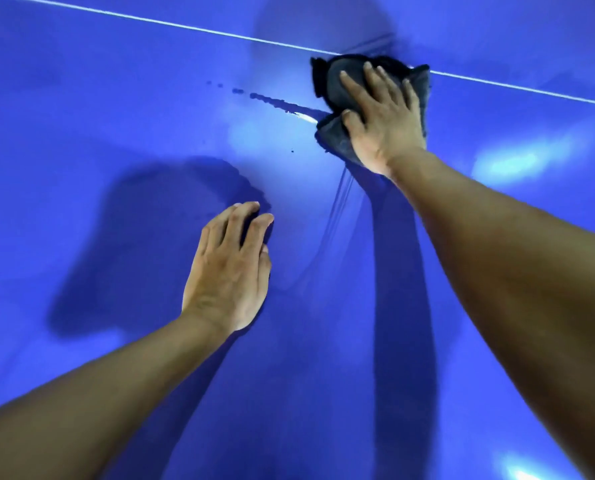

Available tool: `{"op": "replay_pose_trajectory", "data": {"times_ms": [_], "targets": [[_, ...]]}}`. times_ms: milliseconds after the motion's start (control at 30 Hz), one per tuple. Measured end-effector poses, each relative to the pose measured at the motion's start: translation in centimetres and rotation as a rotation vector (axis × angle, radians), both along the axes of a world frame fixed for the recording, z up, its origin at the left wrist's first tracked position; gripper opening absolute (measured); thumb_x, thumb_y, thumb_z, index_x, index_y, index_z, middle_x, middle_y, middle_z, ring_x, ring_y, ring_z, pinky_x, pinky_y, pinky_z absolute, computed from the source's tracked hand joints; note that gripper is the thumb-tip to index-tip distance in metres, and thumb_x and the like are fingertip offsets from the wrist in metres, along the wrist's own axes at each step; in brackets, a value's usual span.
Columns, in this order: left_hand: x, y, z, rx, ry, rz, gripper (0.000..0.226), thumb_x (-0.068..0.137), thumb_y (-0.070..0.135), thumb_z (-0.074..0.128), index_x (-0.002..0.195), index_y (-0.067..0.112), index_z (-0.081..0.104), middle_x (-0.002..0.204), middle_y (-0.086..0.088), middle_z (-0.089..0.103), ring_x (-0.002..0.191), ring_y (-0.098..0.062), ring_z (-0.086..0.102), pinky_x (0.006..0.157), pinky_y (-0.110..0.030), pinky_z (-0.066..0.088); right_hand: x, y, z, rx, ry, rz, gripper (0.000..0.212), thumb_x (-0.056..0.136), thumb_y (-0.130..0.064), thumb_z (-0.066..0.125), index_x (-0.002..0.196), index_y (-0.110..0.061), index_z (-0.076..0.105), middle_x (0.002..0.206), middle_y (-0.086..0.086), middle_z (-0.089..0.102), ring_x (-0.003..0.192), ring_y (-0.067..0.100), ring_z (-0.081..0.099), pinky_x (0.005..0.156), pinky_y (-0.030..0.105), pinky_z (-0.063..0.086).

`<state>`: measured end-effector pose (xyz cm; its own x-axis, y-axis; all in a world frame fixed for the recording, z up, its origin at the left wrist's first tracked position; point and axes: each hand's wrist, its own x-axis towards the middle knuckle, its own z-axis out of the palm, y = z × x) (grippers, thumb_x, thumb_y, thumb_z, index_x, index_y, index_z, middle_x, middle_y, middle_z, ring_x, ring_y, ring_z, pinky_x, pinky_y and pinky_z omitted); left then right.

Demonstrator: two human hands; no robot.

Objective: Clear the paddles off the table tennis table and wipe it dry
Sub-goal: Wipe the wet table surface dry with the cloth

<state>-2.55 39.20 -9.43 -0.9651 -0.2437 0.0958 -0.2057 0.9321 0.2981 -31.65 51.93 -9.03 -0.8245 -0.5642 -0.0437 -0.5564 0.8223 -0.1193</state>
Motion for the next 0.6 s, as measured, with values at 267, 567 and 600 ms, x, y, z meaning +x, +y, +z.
{"op": "replay_pose_trajectory", "data": {"times_ms": [267, 567, 600], "targets": [[0.8, -0.1, 0.6, 0.116, 0.108, 0.010, 0.042, 0.091, 0.004, 0.042, 0.130, 0.003, 0.056, 0.144, -0.019, 0.049, 0.124, -0.039, 0.052, 0.106, -0.047, 0.041, 14.2, -0.6, 0.0, -0.039, -0.014, 0.133, 0.064, 0.095, -0.046, 0.029, 0.158, -0.038, 0.028, 0.170, -0.001, 0.017, 0.156, 0.015, 0.011, 0.126, 0.047, 0.001], [14.8, 2.1, 2.1, 0.104, 0.113, 0.139, 0.045, 0.088, 0.014, 0.034, 0.127, 0.005, 0.056, 0.131, -0.015, 0.054, 0.106, -0.035, 0.053, 0.096, -0.042, 0.042, 32.5, 3.7, 0.2, -0.101, -0.032, 0.208, 0.060, 0.098, -0.044, 0.029, 0.157, -0.034, 0.034, 0.168, 0.001, 0.023, 0.156, 0.016, 0.015, 0.126, 0.048, 0.004], [16.6, 2.7, 2.0, 0.104, 0.117, 0.163, 0.043, 0.088, 0.012, 0.036, 0.127, 0.005, 0.056, 0.131, -0.015, 0.055, 0.105, -0.036, 0.053, 0.095, -0.042, 0.042, 35.0, 4.6, 0.2, -0.106, -0.035, 0.223, 0.060, 0.098, -0.044, 0.030, 0.157, -0.034, 0.033, 0.168, 0.001, 0.023, 0.156, 0.017, 0.016, 0.126, 0.049, 0.005]]}}
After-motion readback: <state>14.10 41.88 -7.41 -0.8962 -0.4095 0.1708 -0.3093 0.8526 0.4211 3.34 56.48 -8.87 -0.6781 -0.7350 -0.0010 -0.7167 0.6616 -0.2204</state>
